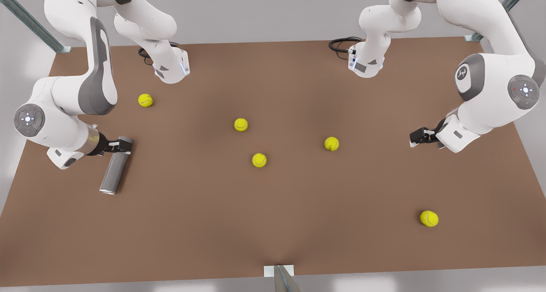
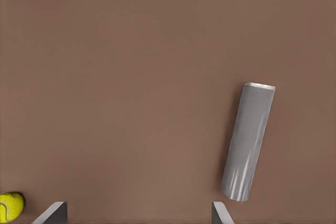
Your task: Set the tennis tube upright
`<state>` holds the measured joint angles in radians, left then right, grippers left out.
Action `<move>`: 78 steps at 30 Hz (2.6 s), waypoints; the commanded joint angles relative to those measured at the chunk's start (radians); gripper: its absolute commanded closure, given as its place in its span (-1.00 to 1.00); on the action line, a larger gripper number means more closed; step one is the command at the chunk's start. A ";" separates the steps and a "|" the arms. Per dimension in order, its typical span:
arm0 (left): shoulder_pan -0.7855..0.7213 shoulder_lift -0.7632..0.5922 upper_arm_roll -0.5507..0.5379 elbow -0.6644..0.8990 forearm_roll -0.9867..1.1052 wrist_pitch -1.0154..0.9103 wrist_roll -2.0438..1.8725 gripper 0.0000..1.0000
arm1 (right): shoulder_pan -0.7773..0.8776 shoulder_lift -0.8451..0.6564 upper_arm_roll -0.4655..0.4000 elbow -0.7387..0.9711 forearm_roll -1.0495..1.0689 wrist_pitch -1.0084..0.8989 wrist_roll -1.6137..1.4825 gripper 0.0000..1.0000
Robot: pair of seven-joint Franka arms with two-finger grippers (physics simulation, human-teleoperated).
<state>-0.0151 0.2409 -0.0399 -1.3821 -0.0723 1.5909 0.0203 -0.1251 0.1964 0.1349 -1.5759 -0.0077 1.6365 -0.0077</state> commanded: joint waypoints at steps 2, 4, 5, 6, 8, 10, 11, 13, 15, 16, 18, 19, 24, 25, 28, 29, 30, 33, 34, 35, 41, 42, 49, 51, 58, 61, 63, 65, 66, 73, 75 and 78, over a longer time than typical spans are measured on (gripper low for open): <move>0.000 -0.002 0.000 -0.002 -0.001 -0.002 0.000 -0.99 | 0.001 0.000 0.000 -0.001 0.000 0.000 0.000 -1.00; -0.005 -0.002 -0.002 0.000 -0.004 0.000 0.000 -0.99 | 0.001 0.000 0.000 -0.001 0.000 -0.001 -0.002 -1.00; -0.006 0.001 -0.009 0.000 -0.105 0.006 -0.028 -0.99 | 0.001 0.000 0.000 -0.001 -0.003 0.000 -0.002 -1.00; -0.002 0.038 -0.009 0.002 -0.309 0.027 -0.056 -0.99 | -0.001 0.018 0.000 -0.001 -0.006 0.006 -0.005 -1.00; -0.017 0.098 -0.012 0.002 -0.426 0.087 -0.054 -0.99 | -0.008 0.064 -0.001 -0.001 -0.011 0.025 -0.003 -1.00; -0.040 0.149 -0.012 0.000 -0.440 0.123 -0.043 -0.99 | -0.051 0.136 -0.001 -0.003 -0.011 0.071 -0.011 -1.00; -0.042 0.150 -0.012 0.000 -0.439 0.123 -0.042 -0.99 | -0.071 0.167 -0.001 -0.010 -0.011 0.086 -0.011 -1.00; -0.040 0.152 -0.012 0.000 -0.434 0.123 -0.040 -0.99 | -0.113 0.210 -0.001 -0.027 -0.011 0.103 -0.012 -1.00; -0.037 0.149 -0.012 0.000 -0.429 0.123 -0.040 -0.99 | -0.130 0.222 -0.001 -0.055 -0.009 0.118 -0.011 -1.00; -0.028 0.146 -0.012 -0.002 -0.429 0.109 -0.039 -0.99 | -0.156 0.221 -0.001 -0.093 -0.009 0.131 -0.011 -1.00; -0.025 0.143 -0.008 0.002 -0.426 0.110 -0.022 -0.99 | -0.235 0.209 0.002 -0.182 -0.009 0.226 -0.051 -1.00; -0.025 0.141 -0.006 0.002 -0.426 0.107 -0.014 -0.99 | -0.260 0.207 0.002 -0.196 -0.009 0.241 -0.052 -1.00; -0.039 0.135 -0.006 -0.008 -0.425 0.078 -0.025 -0.99 | -0.346 0.250 0.005 -0.205 -0.015 0.331 -0.097 -1.00; -0.039 0.135 -0.009 -0.008 -0.425 0.074 -0.030 -0.99 | -0.349 0.273 0.005 -0.208 -0.032 0.368 -0.152 -1.00; -0.043 0.147 -0.011 -0.008 -0.426 0.077 -0.028 -0.99 | -0.344 0.284 0.005 -0.268 -0.034 0.525 -0.173 -1.00; -0.042 0.147 -0.011 -0.008 -0.426 0.078 -0.028 -0.99 | -0.340 0.255 0.005 -0.320 -0.034 0.566 -0.155 -1.00; -0.042 0.146 -0.011 -0.008 -0.426 0.077 -0.028 -0.99 | -0.343 0.215 0.005 -0.394 -0.032 0.631 -0.140 -1.00; -0.040 0.150 -0.011 -0.008 -0.426 0.081 -0.028 -0.99 | -0.354 0.124 0.005 -0.524 -0.032 0.674 -0.037 -1.00; -0.042 0.150 -0.011 -0.008 -0.426 0.081 -0.028 -0.99 | -0.373 0.120 0.005 -0.539 -0.032 0.683 -0.038 -1.00; -0.042 0.152 -0.011 -0.008 -0.426 0.086 -0.028 -0.99 | -0.377 0.126 0.005 -0.535 -0.043 0.684 -0.038 -1.00; -0.042 0.150 -0.009 -0.009 -0.426 0.080 -0.028 -0.99 | -0.407 0.190 0.057 -0.582 -0.101 0.862 -0.097 -1.00; -0.040 0.150 -0.009 -0.009 -0.426 0.081 -0.028 -0.99 | -0.423 0.196 0.075 -0.582 -0.101 0.875 -0.097 -1.00; -0.043 0.159 -0.009 -0.009 -0.426 0.090 -0.028 -0.99 | -0.432 0.228 0.077 -0.585 -0.104 0.924 -0.087 -1.00; -0.043 0.159 -0.009 -0.009 -0.426 0.089 -0.028 -0.99 | -0.436 0.241 0.077 -0.585 -0.104 0.925 -0.087 -1.00; -0.049 0.179 -0.011 -0.009 -0.426 0.095 -0.028 -0.99 | -0.436 0.270 0.075 -0.585 -0.104 0.942 -0.092 -1.00; -0.048 0.187 -0.009 -0.008 -0.426 0.095 -0.028 -0.99 | -0.436 0.270 0.075 -0.589 -0.106 0.947 -0.098 -0.90; -0.062 0.184 -0.009 -0.008 -0.426 0.093 -0.031 -0.99 | -0.436 0.268 0.075 -0.593 -0.106 0.947 -0.100 -0.89; -0.063 0.186 -0.009 -0.009 -0.426 0.093 -0.031 -0.99 | -0.436 0.268 0.075 -0.593 -0.106 0.948 -0.101 -0.89; -0.062 0.186 -0.009 -0.009 -0.426 0.093 -0.031 -0.99 | -0.436 0.268 0.077 -0.593 -0.106 0.948 -0.103 -0.86; -0.057 0.182 -0.012 -0.008 -0.442 0.083 -0.086 -0.99 | -0.436 0.268 0.077 -0.599 -0.117 0.962 -0.103 -0.77; -0.078 0.187 -0.011 -0.009 -0.442 0.087 -0.091 -0.99 | -0.438 0.270 0.077 -0.601 -0.117 0.962 -0.103 -0.73; -0.077 0.199 -0.011 -0.006 -0.443 0.093 -0.089 -0.99 | -0.438 0.268 0.075 -0.601 -0.118 0.962 -0.103 -0.70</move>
<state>-0.0940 0.4403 -0.0506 -1.3870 -0.5125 1.6857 -0.0690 -0.5612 0.4648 0.2107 -2.1767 -0.1258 2.5986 -0.1118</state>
